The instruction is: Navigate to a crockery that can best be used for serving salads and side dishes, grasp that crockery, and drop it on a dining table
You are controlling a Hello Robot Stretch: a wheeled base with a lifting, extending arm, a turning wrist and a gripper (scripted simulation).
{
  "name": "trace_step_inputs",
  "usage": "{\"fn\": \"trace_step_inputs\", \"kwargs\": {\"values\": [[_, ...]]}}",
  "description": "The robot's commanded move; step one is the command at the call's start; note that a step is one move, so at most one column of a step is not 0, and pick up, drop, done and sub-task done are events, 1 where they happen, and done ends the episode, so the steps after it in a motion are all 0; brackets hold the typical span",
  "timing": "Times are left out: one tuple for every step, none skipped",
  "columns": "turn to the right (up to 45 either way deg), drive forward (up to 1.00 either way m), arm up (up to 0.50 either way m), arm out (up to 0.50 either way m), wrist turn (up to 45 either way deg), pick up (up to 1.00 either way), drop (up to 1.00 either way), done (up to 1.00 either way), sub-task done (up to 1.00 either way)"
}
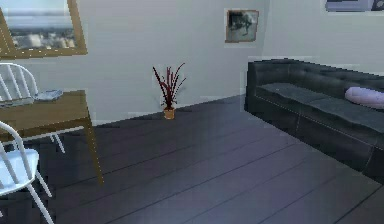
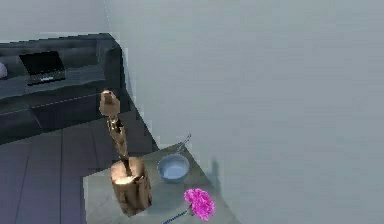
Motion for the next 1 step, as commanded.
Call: {"fn": "trace_step_inputs", "kwargs": {"values": [[0.0, 0.0, 0.22, 0.0, 0.0, 0.0, 0.0, 0.0, 0.0]]}}
